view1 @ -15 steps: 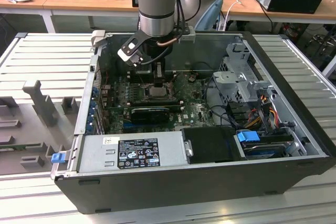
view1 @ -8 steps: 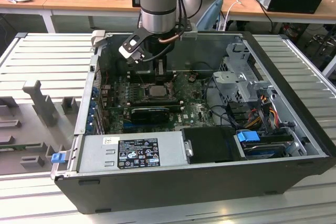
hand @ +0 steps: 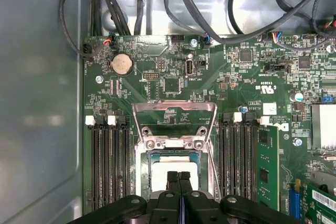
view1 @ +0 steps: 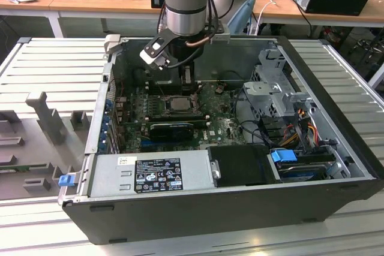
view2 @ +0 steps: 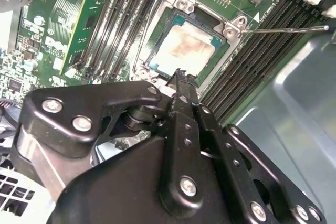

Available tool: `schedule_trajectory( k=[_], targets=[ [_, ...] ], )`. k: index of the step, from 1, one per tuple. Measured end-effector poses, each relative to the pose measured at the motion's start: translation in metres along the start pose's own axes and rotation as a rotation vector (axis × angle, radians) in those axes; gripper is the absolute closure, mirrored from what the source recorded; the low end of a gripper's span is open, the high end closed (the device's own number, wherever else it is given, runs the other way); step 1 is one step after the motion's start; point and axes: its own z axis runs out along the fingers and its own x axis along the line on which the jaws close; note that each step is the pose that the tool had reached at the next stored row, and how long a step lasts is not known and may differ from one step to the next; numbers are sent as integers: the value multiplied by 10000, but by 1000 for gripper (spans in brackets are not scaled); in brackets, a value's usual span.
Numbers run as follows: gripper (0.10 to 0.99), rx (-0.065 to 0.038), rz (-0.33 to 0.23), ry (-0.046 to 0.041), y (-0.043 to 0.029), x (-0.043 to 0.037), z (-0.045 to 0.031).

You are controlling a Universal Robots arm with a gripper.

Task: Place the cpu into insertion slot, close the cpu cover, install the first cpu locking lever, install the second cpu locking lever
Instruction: 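Close the cpu cover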

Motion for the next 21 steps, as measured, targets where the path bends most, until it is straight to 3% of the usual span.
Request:
schedule_trajectory(
  k=[3,10,18,21],
  targets=[
    [980,1,-1,-1,46,1,0],
    [980,0,-1,-1,54,9,-79],
    [980,1,-1,-3,90,13,-87],
    [980,1,-1,-2,93,16,-143]
  ],
)
